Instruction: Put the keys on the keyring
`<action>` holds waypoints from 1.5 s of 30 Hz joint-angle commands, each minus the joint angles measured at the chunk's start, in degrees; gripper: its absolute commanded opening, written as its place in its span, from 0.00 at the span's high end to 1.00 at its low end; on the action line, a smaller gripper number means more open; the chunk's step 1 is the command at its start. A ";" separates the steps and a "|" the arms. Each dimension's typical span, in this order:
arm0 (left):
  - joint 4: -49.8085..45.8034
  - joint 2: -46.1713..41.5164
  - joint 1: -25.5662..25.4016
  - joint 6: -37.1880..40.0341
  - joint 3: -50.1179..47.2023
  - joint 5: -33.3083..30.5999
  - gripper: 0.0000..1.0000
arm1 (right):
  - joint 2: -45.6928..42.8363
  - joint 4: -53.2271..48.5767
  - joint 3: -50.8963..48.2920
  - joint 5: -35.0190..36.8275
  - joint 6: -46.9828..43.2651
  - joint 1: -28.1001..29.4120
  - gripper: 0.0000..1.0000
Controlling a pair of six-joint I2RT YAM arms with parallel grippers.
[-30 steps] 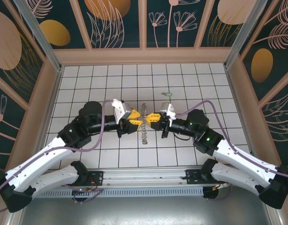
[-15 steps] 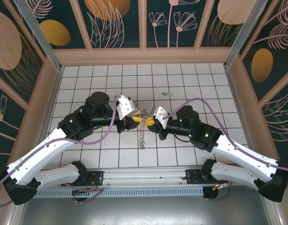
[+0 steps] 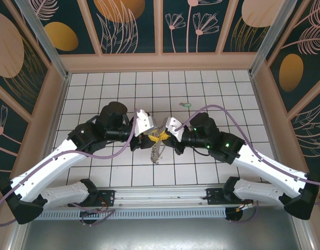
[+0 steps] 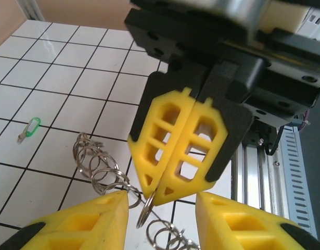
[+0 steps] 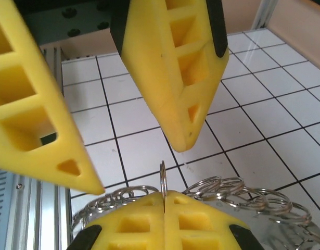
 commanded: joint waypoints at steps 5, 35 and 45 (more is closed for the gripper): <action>-2.59 2.68 -1.35 1.34 0.97 -0.58 0.69 | -0.55 -1.28 2.79 -1.83 -1.79 0.55 1.00; -3.48 5.13 -2.88 1.96 1.24 -4.30 0.72 | -1.51 -5.10 2.89 -5.39 -4.47 0.50 1.00; -3.17 6.86 -3.47 2.11 0.82 -2.99 0.82 | -3.24 -3.99 2.37 -5.57 -4.76 0.52 1.00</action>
